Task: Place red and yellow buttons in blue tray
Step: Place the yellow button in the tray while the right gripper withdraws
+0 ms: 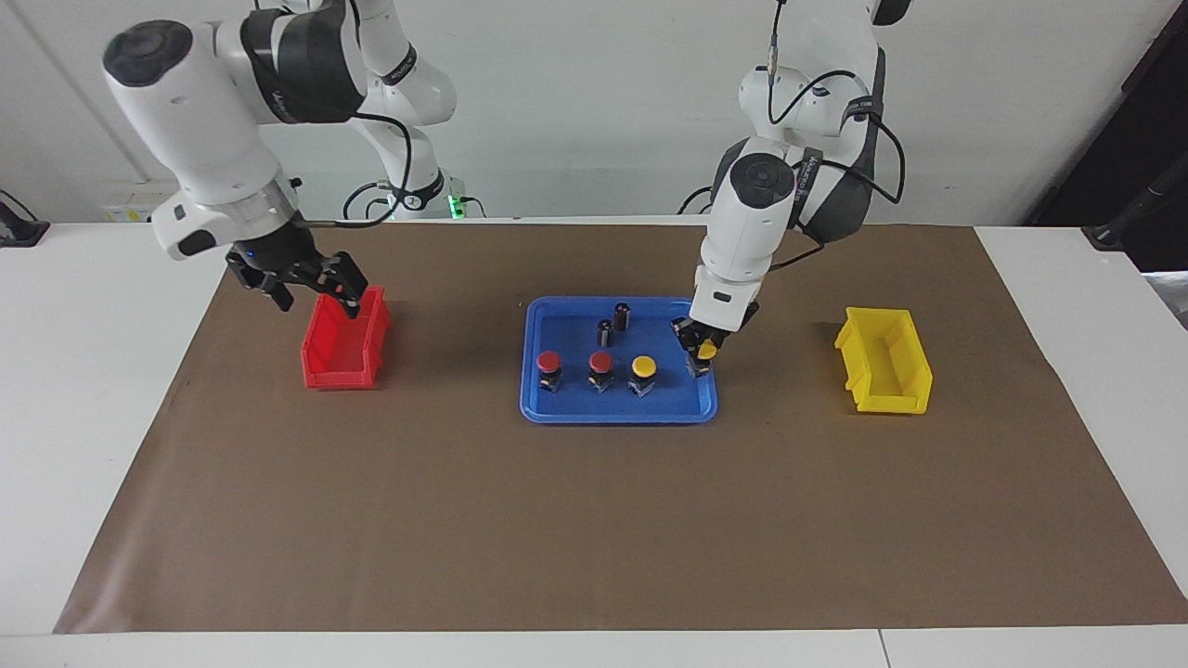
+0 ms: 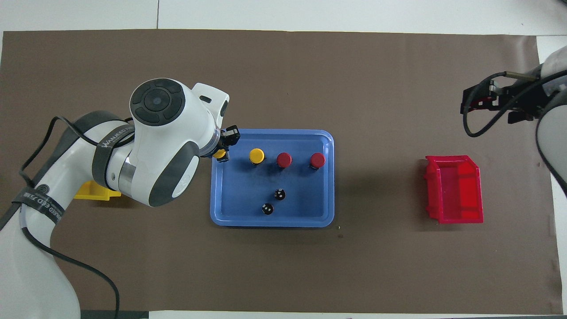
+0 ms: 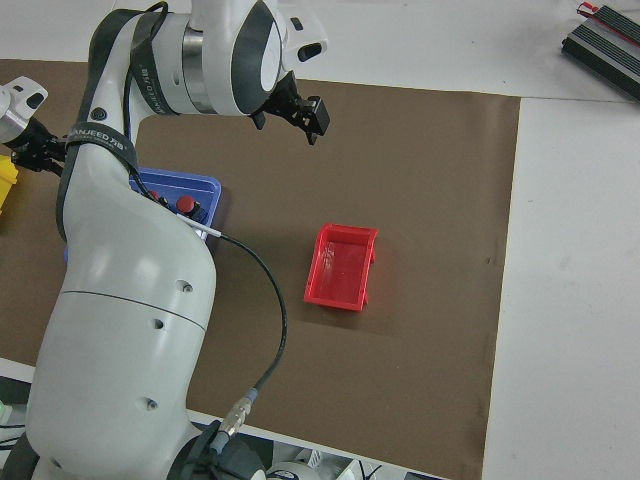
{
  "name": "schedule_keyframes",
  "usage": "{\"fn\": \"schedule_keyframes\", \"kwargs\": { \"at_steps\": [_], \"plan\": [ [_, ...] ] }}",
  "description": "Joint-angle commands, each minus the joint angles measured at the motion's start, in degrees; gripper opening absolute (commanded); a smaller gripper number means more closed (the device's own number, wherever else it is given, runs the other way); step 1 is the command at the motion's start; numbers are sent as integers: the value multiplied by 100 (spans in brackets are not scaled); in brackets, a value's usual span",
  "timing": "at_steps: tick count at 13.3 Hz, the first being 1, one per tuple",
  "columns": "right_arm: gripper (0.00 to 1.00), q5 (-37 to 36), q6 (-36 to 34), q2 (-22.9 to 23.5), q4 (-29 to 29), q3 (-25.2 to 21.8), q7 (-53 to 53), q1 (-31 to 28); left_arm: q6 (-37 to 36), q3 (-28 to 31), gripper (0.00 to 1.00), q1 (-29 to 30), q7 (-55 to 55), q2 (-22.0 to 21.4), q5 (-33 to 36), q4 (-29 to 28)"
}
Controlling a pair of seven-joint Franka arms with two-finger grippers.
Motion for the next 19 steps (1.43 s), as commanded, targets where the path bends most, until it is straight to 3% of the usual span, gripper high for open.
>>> {"fn": "schedule_keyframes", "kwargs": {
  "at_steps": [1, 3, 4, 7, 11, 12, 13, 14, 19],
  "plan": [
    [100, -159, -417, -142, 94, 88, -359, -264, 429, 85, 1, -74, -50, -10, -63, -335],
    [100, -300, -794, -300, 86, 62, -729, -353, 545, 76, 1, -109, -59, 34, -63, -363],
    [100, -422, -962, -431, 86, -225, -896, -335, 606, 84, 1, -196, -67, 95, -72, -371],
    [100, -424, -780, -634, -387, -711, -1923, -204, 852, 85, 1, -206, -182, 270, -107, -371],
    [100, -441, -621, -609, -319, -738, -1987, -203, 905, 85, 4, -276, -182, 359, -107, -363],
    [100, -467, -621, -574, -188, -695, -1978, -203, 897, 85, 24, -276, -173, 359, -107, -354],
    [100, -467, -629, -565, -161, -659, -1978, -203, 888, 93, 54, -276, -173, 359, -107, -336],
    [100, -467, -647, -565, -117, -633, -1987, -142, 870, 93, 69, -276, -173, 359, -107, -328],
    [100, -424, -691, -521, -81, -624, -1978, -63, 64, 146, 83, -188, -94, 148, -98, 93]
  ]
}}
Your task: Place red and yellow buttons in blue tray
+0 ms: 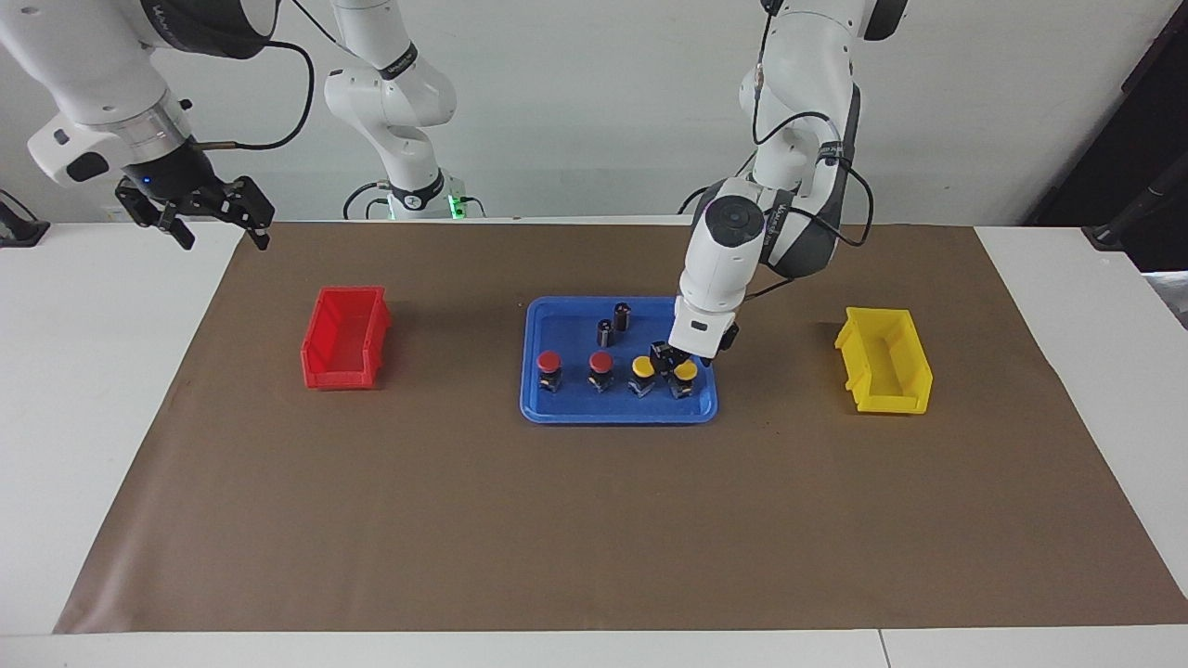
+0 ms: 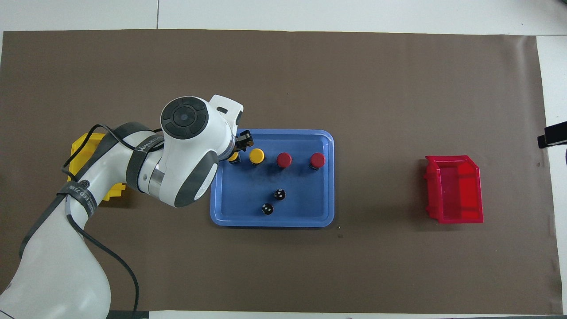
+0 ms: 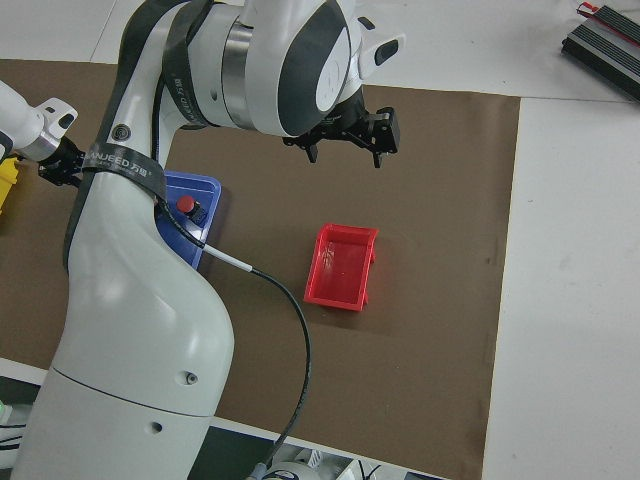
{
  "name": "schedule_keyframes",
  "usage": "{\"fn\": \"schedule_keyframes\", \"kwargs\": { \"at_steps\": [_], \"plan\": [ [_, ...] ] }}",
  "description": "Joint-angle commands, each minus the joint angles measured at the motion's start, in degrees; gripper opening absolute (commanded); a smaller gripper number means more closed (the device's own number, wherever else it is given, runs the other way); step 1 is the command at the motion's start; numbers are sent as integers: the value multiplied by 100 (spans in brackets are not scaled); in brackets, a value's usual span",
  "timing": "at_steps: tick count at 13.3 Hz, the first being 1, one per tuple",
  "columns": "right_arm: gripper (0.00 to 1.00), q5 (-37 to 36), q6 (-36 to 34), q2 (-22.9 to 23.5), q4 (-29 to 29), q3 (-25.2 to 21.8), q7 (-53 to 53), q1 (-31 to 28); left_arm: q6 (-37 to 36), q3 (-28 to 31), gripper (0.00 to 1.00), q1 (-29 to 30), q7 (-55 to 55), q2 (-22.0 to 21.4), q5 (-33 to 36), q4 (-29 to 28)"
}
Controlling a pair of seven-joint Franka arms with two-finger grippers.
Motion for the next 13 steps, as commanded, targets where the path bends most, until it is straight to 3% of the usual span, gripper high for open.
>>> {"fn": "schedule_keyframes", "kwargs": {
  "at_steps": [1, 3, 6, 13],
  "plan": [
    [100, -38, -6, 3, -3, 35, -49, -50, -589, 119, 87, 20, 105, -289, -37, 238],
    [100, -29, 20, 12, -82, 53, -31, -68, -905, 163, 100, 151, 525, -544, 68, 238],
    [100, -29, -6, 12, -135, 62, -40, -42, -1433, 207, 100, 529, 1290, -738, 147, 414],
    [100, -29, -15, 4, -126, 53, -31, -7, -2277, 207, 100, 2032, 3531, -1600, 130, 440]
  ]
}}
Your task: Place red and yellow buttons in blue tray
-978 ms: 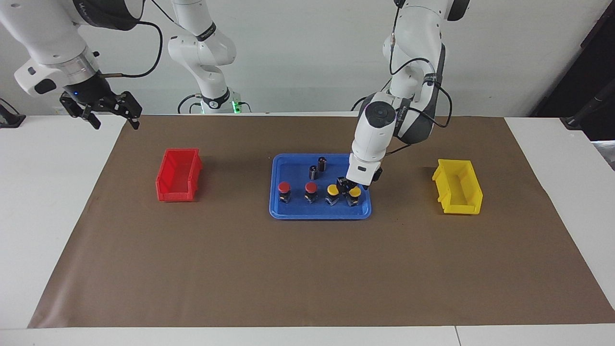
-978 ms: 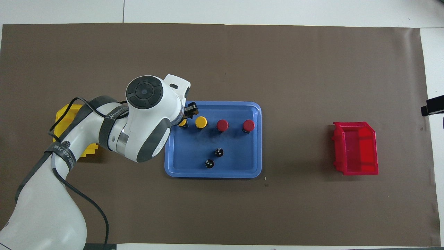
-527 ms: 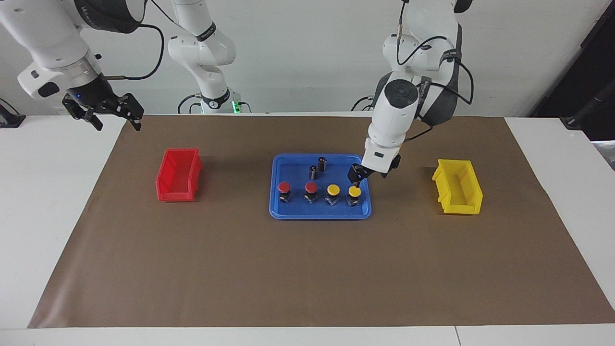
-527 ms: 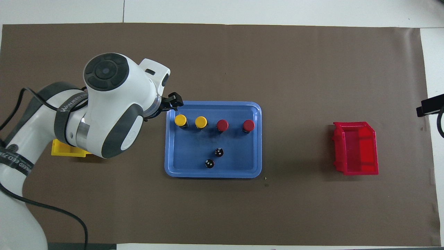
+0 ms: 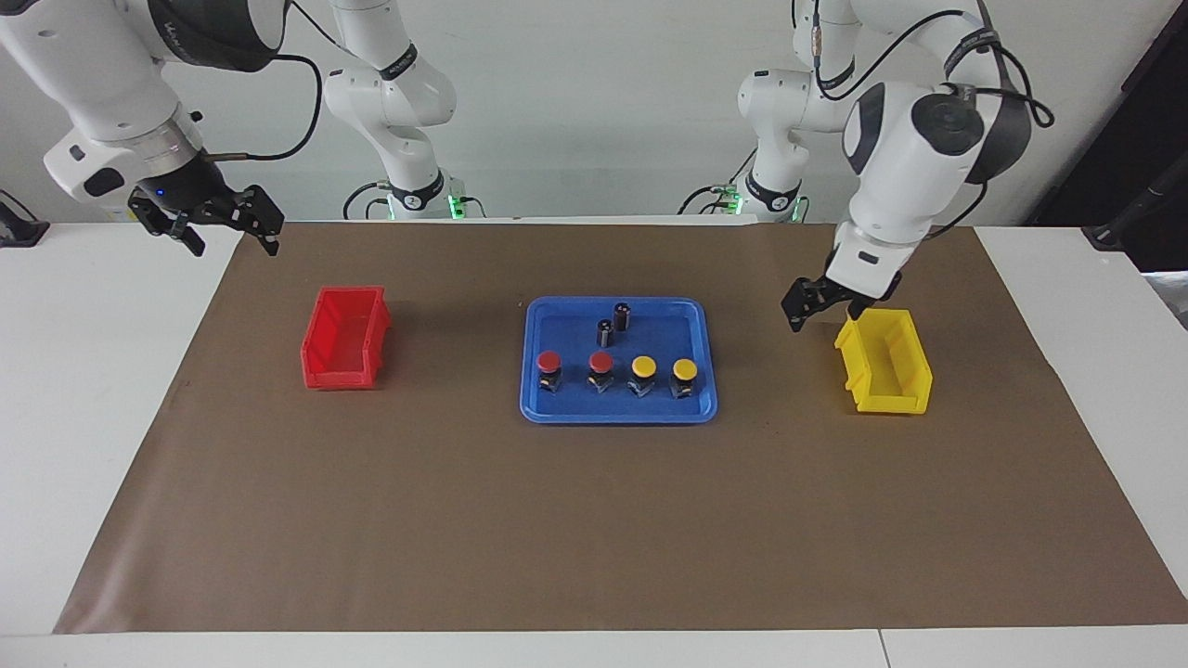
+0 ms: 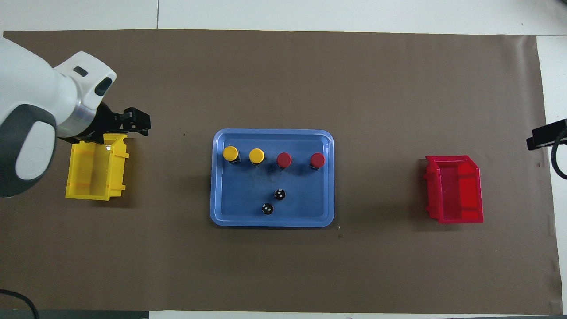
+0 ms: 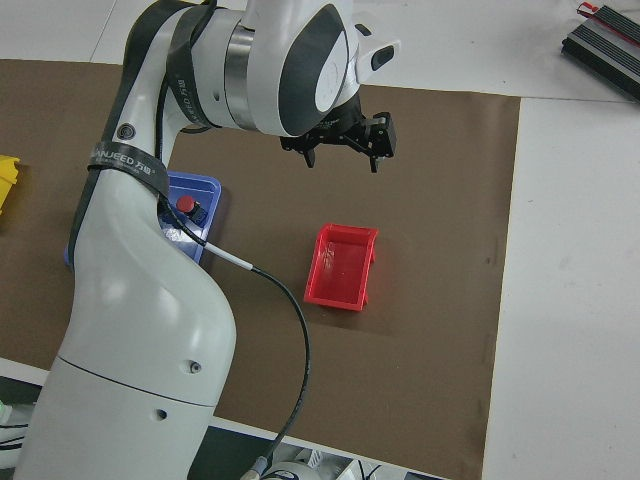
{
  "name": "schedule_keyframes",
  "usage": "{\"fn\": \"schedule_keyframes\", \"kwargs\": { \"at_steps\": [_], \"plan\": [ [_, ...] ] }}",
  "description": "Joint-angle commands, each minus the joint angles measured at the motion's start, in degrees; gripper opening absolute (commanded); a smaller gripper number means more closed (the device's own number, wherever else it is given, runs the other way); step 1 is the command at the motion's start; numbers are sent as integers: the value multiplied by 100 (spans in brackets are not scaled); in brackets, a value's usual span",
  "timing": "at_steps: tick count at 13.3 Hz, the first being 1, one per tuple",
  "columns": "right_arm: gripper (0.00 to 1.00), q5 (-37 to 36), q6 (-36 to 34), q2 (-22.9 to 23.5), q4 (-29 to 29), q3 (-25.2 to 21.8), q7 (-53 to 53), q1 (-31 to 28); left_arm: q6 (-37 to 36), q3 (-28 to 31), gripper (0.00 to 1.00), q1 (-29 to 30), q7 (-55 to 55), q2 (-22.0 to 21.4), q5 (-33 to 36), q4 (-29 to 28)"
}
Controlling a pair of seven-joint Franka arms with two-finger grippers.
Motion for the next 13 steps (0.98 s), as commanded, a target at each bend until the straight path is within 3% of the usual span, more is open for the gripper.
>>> {"fn": "schedule_keyframes", "kwargs": {
  "at_steps": [1, 6, 13],
  "plan": [
    [100, -29, 0, -59, -46, 39, -40, -45, -351, -37, 100, 483, 753, -227, 58, 17],
    [100, -20, -9, -76, -81, 56, -40, -10, -651, -37, 100, 872, 1661, -587, 58, 140],
    [100, -20, -9, -85, -81, 56, -40, -1, -1020, -28, 100, 942, 2146, -543, 66, 474]
  ]
}}
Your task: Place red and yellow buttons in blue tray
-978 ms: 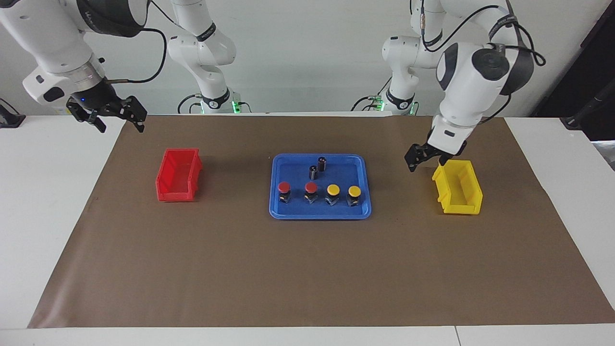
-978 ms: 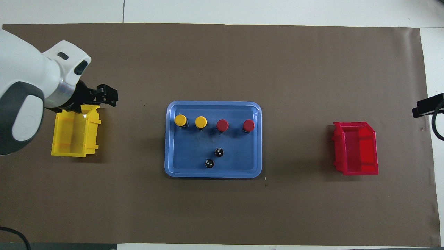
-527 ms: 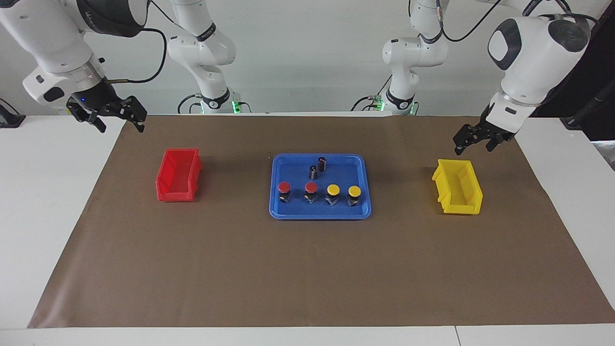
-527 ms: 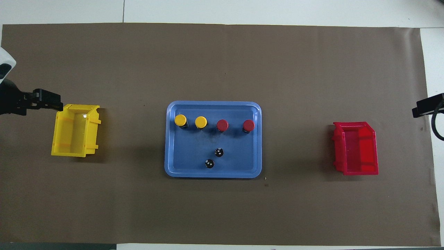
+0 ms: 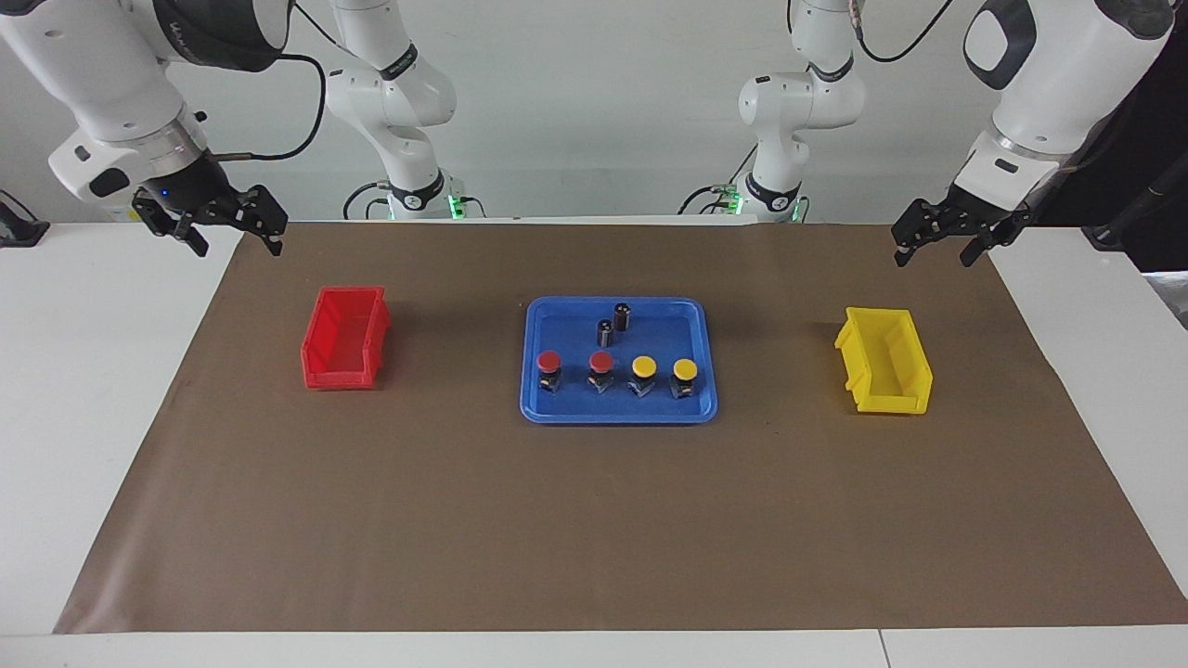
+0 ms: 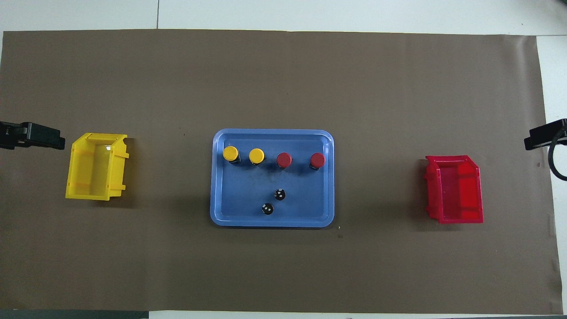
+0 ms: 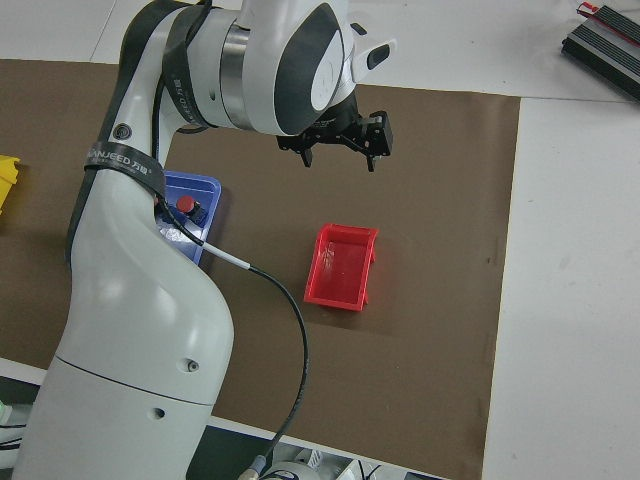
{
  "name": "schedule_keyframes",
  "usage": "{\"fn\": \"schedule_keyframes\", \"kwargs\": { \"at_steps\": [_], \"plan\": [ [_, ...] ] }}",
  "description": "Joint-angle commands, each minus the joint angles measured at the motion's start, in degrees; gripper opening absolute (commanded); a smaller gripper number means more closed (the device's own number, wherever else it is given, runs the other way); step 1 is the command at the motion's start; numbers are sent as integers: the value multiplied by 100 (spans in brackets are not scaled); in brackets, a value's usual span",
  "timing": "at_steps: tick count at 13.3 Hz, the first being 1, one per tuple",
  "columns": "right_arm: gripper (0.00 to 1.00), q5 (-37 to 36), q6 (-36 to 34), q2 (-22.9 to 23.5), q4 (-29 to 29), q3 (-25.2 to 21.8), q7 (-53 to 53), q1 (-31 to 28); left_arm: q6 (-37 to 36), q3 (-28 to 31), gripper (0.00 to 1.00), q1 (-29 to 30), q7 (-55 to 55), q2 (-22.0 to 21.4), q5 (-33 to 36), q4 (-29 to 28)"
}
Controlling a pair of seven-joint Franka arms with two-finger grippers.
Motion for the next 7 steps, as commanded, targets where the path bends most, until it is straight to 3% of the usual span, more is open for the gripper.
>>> {"fn": "schedule_keyframes", "kwargs": {
  "at_steps": [1, 7],
  "plan": [
    [100, -20, -18, -76, -82, 19, -40, -10, -175, -36, 100, 60, 128, 39, 67, 134],
    [100, -20, -18, -85, -82, 19, -40, -10, -325, -36, 100, 69, 278, 65, 67, 292]
  ]
}}
